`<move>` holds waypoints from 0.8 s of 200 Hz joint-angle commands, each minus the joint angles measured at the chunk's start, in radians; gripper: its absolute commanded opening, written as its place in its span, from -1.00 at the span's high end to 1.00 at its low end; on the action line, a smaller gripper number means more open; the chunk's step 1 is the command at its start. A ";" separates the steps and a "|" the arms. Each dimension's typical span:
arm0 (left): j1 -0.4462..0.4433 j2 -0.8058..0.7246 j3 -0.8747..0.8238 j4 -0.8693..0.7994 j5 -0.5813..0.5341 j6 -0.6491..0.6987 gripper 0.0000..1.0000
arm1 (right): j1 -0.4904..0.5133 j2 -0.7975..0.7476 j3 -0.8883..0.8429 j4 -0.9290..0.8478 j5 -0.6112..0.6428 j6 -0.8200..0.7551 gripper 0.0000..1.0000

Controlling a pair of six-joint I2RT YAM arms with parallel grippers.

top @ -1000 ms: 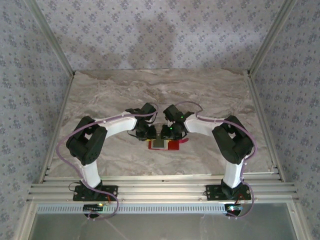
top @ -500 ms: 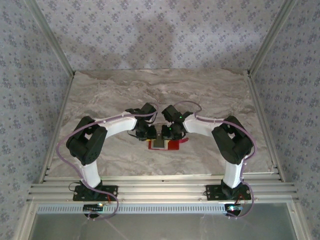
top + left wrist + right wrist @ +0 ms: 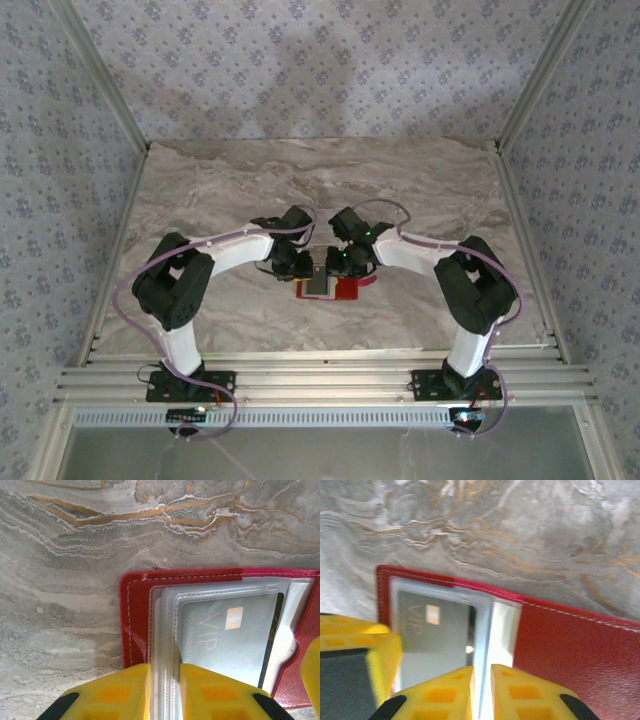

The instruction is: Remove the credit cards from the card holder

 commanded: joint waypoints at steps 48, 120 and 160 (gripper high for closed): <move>0.010 -0.006 -0.027 -0.044 -0.027 0.007 0.57 | -0.008 0.018 -0.021 0.092 -0.121 0.057 0.56; 0.010 -0.009 -0.032 -0.040 -0.024 0.002 0.58 | -0.008 0.051 -0.019 0.073 -0.095 0.049 0.55; 0.010 -0.008 -0.029 -0.041 -0.025 0.003 0.58 | -0.005 0.057 -0.011 0.050 -0.071 0.038 0.50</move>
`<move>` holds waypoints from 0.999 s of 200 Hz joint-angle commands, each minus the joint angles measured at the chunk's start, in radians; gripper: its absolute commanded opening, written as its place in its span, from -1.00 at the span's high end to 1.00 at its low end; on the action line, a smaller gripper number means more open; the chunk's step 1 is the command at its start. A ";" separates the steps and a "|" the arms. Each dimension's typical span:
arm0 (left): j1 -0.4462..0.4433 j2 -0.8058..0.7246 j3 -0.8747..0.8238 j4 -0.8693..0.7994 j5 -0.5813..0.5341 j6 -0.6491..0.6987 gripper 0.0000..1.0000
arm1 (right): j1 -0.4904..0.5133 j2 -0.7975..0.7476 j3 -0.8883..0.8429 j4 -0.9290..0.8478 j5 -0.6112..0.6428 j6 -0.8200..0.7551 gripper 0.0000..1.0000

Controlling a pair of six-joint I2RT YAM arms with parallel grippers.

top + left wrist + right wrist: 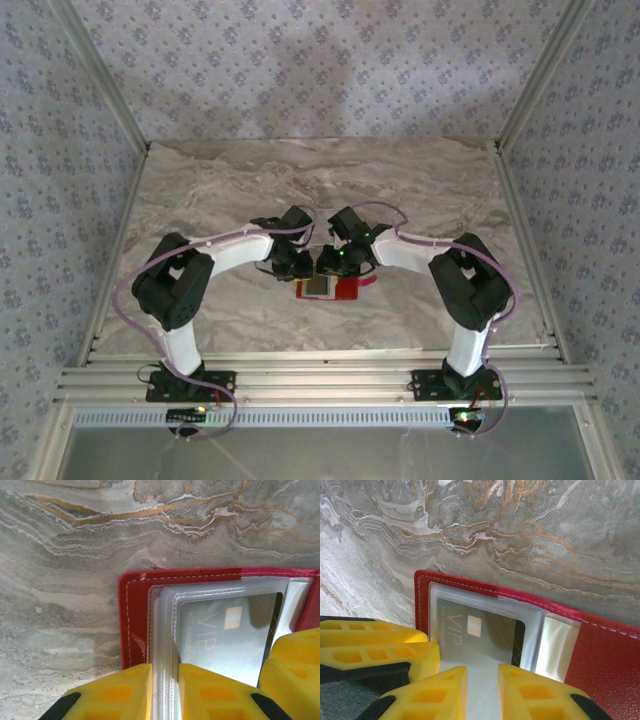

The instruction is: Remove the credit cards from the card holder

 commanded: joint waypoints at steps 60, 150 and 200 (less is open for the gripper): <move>0.010 -0.007 -0.030 -0.043 -0.026 0.002 0.58 | 0.008 0.038 0.003 -0.037 0.012 -0.005 0.46; 0.010 0.000 -0.020 -0.043 -0.018 0.006 0.58 | 0.015 0.051 0.015 -0.027 -0.010 0.000 0.46; 0.010 -0.008 -0.020 -0.049 -0.027 0.004 0.50 | 0.031 0.049 0.055 -0.154 0.119 -0.045 0.37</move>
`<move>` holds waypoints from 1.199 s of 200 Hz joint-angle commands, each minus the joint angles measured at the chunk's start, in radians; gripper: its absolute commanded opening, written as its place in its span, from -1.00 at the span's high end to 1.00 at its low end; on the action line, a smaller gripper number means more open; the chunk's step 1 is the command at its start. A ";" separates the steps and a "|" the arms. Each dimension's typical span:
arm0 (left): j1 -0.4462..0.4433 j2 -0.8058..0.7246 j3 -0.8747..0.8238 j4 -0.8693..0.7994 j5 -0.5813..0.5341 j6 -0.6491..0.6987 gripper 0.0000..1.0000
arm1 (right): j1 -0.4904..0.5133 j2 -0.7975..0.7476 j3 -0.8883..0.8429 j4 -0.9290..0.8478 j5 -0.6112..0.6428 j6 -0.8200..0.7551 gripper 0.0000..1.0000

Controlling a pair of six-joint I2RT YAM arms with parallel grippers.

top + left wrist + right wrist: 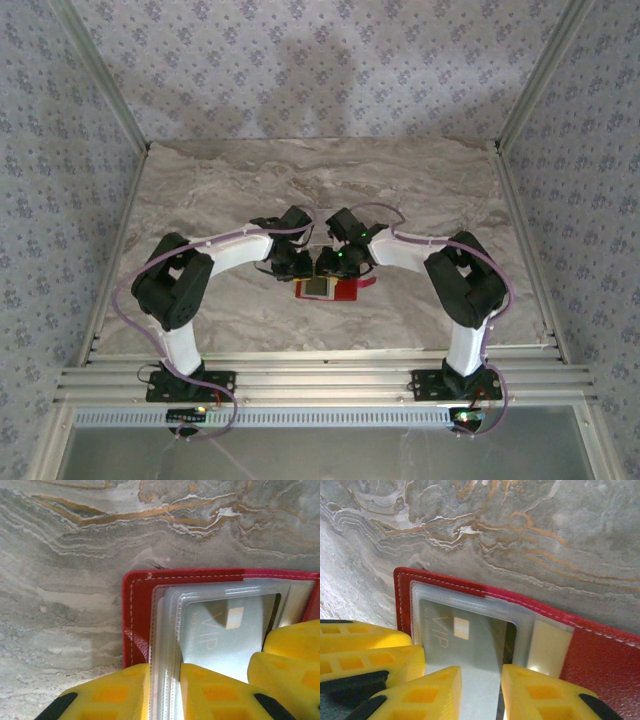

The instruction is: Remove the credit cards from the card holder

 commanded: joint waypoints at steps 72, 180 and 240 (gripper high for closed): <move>0.009 -0.036 -0.032 -0.059 -0.040 0.001 0.48 | 0.027 -0.006 0.058 -0.168 0.144 -0.061 0.35; 0.024 -0.074 -0.044 -0.061 -0.047 0.002 0.49 | 0.024 -0.053 0.037 -0.082 0.013 -0.009 0.34; 0.025 -0.024 -0.061 -0.031 -0.015 0.003 0.55 | 0.023 -0.013 0.038 -0.059 -0.009 0.000 0.34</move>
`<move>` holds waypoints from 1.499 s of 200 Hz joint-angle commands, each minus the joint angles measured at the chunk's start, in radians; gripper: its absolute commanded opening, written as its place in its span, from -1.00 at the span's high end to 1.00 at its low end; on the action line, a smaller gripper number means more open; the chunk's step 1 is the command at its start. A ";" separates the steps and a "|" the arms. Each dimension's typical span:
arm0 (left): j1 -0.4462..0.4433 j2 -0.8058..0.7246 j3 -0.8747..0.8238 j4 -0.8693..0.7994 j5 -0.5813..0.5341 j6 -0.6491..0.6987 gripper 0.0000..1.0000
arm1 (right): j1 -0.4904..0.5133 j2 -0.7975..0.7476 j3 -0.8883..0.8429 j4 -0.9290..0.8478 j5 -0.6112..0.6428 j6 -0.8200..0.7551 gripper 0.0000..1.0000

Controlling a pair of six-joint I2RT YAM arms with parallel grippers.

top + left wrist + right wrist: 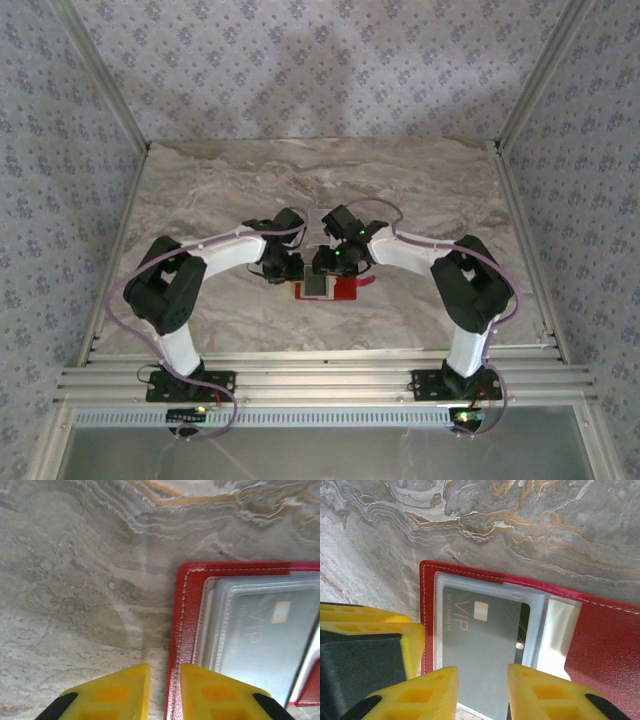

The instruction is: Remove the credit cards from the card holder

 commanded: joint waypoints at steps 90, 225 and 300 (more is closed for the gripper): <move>0.002 0.029 -0.014 -0.004 0.025 0.010 0.56 | 0.003 0.059 0.000 0.011 -0.027 0.015 0.33; 0.002 0.033 -0.008 -0.009 0.024 0.009 0.58 | 0.039 0.066 0.071 -0.066 0.039 -0.034 0.37; 0.002 0.036 -0.008 -0.009 0.024 0.006 0.59 | 0.040 0.076 0.075 -0.099 0.078 -0.036 0.39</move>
